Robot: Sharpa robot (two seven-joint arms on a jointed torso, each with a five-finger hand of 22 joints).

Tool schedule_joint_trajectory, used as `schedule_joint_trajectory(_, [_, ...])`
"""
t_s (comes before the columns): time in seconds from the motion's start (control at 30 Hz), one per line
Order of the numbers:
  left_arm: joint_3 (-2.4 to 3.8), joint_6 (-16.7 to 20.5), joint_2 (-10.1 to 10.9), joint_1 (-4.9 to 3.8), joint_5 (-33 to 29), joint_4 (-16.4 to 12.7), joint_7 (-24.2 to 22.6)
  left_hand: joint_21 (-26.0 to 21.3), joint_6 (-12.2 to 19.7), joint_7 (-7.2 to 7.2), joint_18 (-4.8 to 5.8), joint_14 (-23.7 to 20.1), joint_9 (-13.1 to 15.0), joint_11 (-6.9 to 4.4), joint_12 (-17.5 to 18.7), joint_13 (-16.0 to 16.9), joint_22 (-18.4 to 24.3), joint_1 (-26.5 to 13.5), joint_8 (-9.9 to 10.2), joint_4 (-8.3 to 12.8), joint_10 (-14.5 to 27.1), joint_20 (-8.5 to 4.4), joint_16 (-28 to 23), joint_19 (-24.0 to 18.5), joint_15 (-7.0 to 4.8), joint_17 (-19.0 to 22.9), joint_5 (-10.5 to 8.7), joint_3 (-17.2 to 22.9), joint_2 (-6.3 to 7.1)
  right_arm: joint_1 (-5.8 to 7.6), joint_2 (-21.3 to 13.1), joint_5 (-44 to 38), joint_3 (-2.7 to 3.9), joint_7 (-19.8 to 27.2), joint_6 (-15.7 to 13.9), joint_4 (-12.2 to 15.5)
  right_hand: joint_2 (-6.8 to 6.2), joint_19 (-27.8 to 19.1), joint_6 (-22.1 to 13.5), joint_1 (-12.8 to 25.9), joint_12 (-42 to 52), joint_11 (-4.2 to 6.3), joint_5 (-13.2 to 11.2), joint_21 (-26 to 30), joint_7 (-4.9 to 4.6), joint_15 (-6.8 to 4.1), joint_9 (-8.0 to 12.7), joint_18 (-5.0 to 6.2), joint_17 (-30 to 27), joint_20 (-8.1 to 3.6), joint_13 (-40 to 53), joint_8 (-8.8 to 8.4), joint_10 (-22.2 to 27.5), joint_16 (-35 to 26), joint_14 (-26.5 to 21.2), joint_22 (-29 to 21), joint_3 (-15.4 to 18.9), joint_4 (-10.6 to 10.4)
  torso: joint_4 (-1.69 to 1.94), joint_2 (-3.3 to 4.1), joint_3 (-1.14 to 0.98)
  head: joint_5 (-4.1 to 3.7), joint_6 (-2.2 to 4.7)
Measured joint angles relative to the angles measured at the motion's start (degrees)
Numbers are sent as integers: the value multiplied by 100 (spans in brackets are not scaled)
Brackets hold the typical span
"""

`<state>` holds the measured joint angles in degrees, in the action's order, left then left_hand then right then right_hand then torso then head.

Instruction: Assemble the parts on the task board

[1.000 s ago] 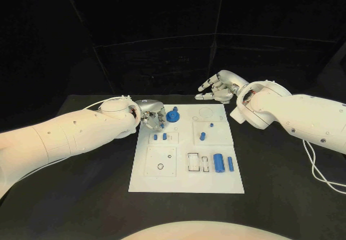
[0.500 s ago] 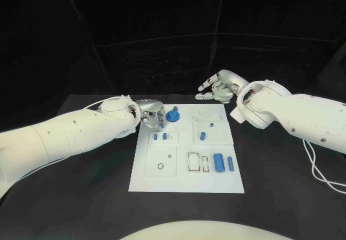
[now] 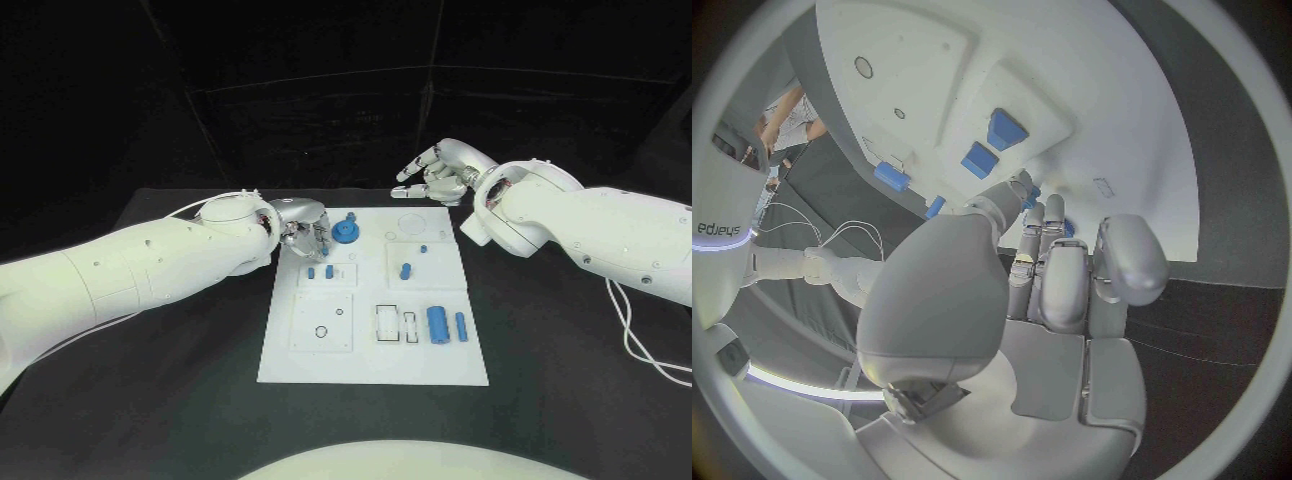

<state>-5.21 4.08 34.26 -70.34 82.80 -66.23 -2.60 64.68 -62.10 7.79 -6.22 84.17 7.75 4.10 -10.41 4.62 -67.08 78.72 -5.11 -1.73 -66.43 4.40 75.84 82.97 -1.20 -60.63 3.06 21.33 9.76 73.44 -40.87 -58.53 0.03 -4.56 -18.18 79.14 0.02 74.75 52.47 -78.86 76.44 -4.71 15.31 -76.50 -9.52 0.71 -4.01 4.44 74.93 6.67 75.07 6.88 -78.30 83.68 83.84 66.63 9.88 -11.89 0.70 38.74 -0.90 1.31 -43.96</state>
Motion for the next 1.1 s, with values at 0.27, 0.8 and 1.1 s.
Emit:
schedule_joint_trajectory(0.27, [0, -10, 19, 0, -103, -10, 0, 0, 0, 0, 0, 0, 0, 0, 0, 0, 0, 0, 0, 0, 0, 0, 0, 0, 0, 13, 0, 0, 0, 0, 5, 0, 0, 1, 0, -9, 0, 0, 0, 0, 0, 0, 0, 0, 0, 0, 0, 1, 0, 0, 0, 0, 0, 0, 0, 0, 0, 0, 0, -1, 1, 3, -10])
schedule_joint_trajectory(0.8, [138, 154, 349, 3, -462, -78, 19, -100, 292, 45, 0, -21, -85, 51, 110, -10, 51, 0, 132, -8, 134, 25, -37, -25, 20, 111, 0, -86, 0, 0, -67, -32, 0, -21, 39, -132, 158, -653, 61, -227, -2189, 40, 0, 656, 36, -39, -8, 242, -432, -24, -2102, 79, 1649, -555, 25, -896, 103, -7, -1, -5, 6, -7, 1])
schedule_joint_trajectory(1.1, [227, 428, 1037, -23, -1992, -422, 0, -476, 263, 95, 0, -21, -95, 71, 154, -14, 367, 32, 80, -8, 216, 89, -104, -133, 62, 216, 0, -118, -88, 0, -298, -694, -6, -110, 315, -152, 232, -991, 537, -1250, -4947, 119, -124, 1279, 144, -112, -10, 271, -1457, -115, -4636, 222, 1879, -1468, -74, -1592, 50, 157, 7, -9, 7, -55, 41])
